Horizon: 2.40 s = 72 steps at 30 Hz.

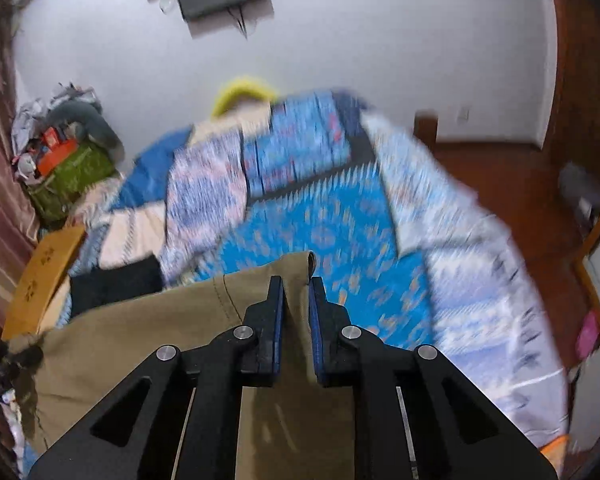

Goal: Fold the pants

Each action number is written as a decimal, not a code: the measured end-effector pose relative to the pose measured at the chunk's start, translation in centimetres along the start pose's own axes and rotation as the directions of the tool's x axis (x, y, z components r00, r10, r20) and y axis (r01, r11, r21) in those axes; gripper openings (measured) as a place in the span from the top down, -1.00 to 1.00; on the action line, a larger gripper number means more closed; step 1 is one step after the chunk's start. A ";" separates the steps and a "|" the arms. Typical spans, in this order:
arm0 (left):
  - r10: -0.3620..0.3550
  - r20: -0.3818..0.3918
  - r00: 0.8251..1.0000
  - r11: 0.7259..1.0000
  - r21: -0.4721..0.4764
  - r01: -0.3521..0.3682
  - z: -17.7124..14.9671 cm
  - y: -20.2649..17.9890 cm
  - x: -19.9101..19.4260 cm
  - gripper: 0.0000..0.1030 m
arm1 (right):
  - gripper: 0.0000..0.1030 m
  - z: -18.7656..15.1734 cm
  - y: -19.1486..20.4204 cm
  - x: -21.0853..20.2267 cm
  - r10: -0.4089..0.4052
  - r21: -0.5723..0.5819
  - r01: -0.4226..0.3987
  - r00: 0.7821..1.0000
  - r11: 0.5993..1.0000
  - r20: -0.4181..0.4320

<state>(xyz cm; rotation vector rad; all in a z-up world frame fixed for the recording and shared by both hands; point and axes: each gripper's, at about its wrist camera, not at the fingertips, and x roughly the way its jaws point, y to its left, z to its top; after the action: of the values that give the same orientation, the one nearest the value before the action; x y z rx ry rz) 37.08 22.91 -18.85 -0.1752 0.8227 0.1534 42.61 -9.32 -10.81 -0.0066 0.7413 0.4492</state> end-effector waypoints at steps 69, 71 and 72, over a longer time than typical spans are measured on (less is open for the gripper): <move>0.123 -0.018 0.992 0.824 0.558 -0.092 -20.1 -11.6 -12.9 -0.78 | -0.37 -23.7 12.1 -17.8 0.175 -0.200 -0.206 0.971 0.958 -0.163; 0.105 0.007 0.994 0.809 0.581 -0.090 -20.0 -12.4 -13.0 -0.78 | -0.37 -24.1 12.6 -16.9 0.178 -0.200 -0.214 0.967 0.956 -0.184; 0.086 0.005 0.996 0.811 0.581 -0.073 -19.8 -12.6 -13.0 -0.78 | -0.37 -24.2 12.9 -16.7 0.178 -0.204 -0.217 0.965 0.955 -0.190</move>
<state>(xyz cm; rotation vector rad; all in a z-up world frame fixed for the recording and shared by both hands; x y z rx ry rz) 16.73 5.52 -21.26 0.4422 0.8646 -0.0285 10.94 -8.15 -15.95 -0.1854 0.8598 0.7299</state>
